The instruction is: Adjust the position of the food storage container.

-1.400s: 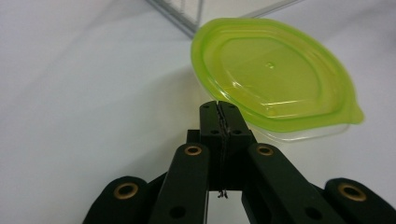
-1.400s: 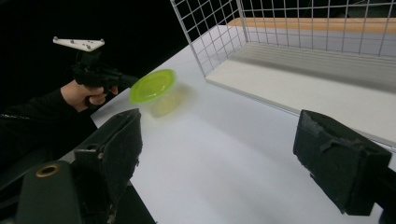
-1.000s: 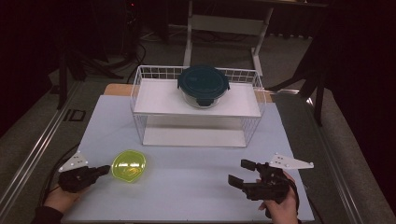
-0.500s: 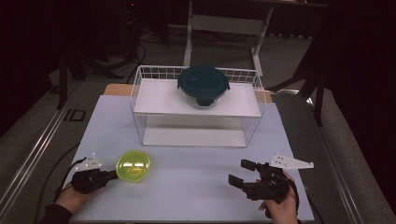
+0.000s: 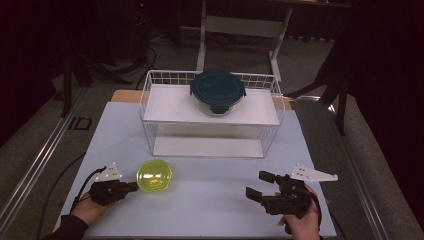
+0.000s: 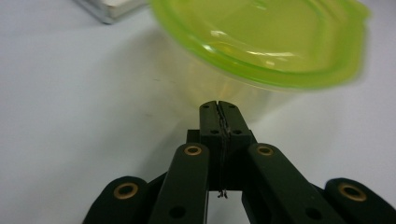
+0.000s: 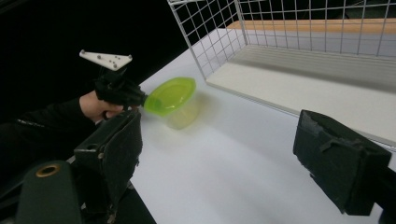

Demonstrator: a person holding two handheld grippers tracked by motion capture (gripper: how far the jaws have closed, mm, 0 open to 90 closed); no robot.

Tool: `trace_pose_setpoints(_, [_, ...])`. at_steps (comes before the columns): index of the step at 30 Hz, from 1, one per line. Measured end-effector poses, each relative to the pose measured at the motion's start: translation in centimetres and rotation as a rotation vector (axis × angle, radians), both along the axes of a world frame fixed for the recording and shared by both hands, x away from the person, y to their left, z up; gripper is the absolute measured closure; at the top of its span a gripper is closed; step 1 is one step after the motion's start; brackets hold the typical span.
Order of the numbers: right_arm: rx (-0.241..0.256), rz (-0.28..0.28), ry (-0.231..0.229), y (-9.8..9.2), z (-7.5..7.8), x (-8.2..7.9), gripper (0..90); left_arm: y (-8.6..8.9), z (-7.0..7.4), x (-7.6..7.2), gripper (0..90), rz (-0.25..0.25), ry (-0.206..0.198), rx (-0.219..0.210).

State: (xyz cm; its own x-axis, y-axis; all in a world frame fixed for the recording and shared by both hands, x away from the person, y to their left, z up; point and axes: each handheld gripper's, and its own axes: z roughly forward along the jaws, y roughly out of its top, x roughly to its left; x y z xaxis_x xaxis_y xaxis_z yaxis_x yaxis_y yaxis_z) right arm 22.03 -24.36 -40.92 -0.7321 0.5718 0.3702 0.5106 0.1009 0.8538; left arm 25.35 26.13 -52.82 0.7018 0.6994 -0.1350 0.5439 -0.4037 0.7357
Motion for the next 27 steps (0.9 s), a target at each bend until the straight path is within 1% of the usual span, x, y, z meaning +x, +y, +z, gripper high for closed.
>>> trace_pose_setpoints(3, [0.002,0.0,0.002,-0.1,0.0,0.0,15.0,0.2,-0.1,0.9,89.0,0.03,-0.001,0.006])
trace_pose_setpoints(5, [0.001,-0.001,0.006,-0.1,0.0,0.0,15.0,0.1,-0.2,1.4,89.0,0.032,0.004,0.011])
trace_pose_setpoints(7, [0.002,-0.001,0.007,-0.1,-0.1,0.0,15.0,-0.4,-0.3,1.7,89.0,0.019,0.016,0.015])
trace_pose_setpoints(8, [0.002,-0.002,0.008,-0.2,-0.1,0.0,15.0,-0.6,-0.4,1.7,89.0,0.012,0.016,0.023])
trace_pose_setpoints(11, [0.001,-0.003,0.007,-0.2,-0.1,0.0,15.0,-1.2,-0.5,1.7,89.0,-0.011,0.019,0.024])
trace_pose_setpoints(15, [0.004,-0.006,0.007,-0.4,-0.1,0.0,15.1,-2.0,-0.3,1.3,89.1,-0.044,0.016,0.012])
trace_pose_setpoints(17, [0.007,-0.005,0.007,-0.4,-0.1,0.0,15.0,-2.7,-0.2,1.1,89.0,-0.062,0.012,0.02])
trace_pose_setpoints(21, [0.006,-0.004,0.005,-0.3,-0.1,0.0,15.0,-4.0,-0.2,1.1,89.0,-0.103,0.023,0.004])
trace_pose_setpoints(24, [0.009,-0.004,0.007,-0.4,-0.1,0.0,15.0,-4.7,-0.2,1.2,89.0,-0.126,0.026,0.014])
trace_pose_setpoints(27, [0.01,-0.006,0.009,-0.5,-0.1,0.0,15.0,-4.8,-0.3,1.7,89.0,-0.107,0.025,0.025])
